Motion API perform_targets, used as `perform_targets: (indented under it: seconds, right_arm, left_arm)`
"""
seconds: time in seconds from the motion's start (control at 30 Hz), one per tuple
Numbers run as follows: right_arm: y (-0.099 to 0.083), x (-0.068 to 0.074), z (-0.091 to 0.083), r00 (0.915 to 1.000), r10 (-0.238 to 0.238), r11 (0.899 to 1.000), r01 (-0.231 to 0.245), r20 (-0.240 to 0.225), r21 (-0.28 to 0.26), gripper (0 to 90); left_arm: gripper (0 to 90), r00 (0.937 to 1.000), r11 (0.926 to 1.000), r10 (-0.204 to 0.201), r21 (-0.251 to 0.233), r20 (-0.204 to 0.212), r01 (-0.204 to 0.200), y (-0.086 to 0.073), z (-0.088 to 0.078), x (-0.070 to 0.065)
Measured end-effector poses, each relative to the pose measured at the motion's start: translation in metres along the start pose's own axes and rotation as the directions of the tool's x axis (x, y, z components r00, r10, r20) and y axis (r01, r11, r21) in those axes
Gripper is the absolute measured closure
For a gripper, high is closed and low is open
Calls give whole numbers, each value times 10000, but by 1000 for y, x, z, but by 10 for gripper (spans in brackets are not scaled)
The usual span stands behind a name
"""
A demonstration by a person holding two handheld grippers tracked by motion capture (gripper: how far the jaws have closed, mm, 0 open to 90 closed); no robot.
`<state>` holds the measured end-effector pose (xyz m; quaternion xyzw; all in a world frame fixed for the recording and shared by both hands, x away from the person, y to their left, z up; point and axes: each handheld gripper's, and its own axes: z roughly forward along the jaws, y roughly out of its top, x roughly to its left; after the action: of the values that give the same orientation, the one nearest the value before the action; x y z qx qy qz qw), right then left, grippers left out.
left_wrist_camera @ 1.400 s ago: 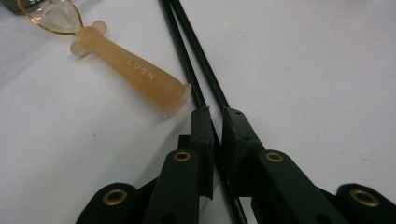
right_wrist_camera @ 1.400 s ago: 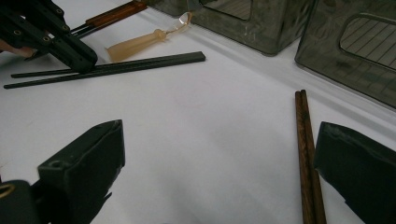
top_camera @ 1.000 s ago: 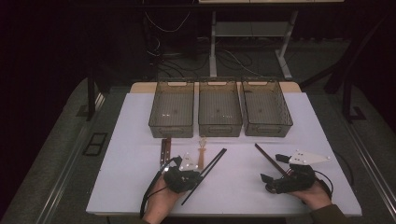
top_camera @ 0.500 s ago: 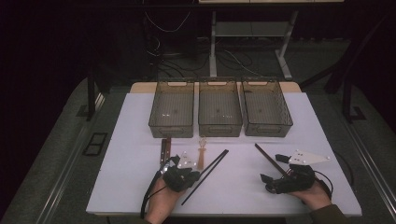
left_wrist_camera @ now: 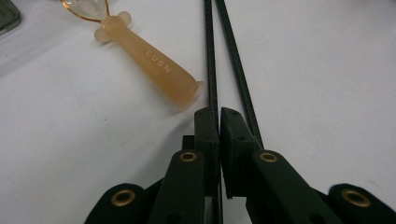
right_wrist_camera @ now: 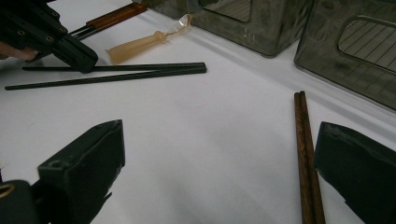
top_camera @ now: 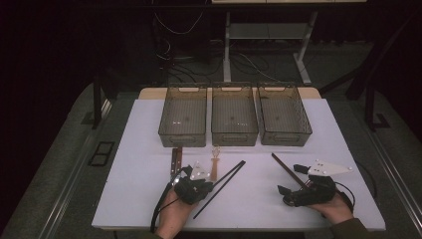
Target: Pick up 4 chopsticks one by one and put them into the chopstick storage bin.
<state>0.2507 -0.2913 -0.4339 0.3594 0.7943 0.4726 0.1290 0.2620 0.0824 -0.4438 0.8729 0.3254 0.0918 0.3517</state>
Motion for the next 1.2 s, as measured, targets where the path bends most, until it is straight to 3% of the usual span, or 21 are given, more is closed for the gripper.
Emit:
perform_targets:
  seconds: [0.6,0.97,1.2]
  right_arm:
    - [0,-1,-1,10000,7,10000,-7,-4,-55,25]
    - [-2,-5,2,9999,122,9999,-121,101,-9,25]
    - [-2,-4,6,10000,-32,10000,32,21,25,25]
  left_arm:
    - [859,9974,9969,-43,-779,723,100,6,-16,9]
    - [860,9950,9921,213,-1249,975,-90,9,-26,14]
    - [859,9895,9869,512,-1589,1354,-293,10,-32,20]
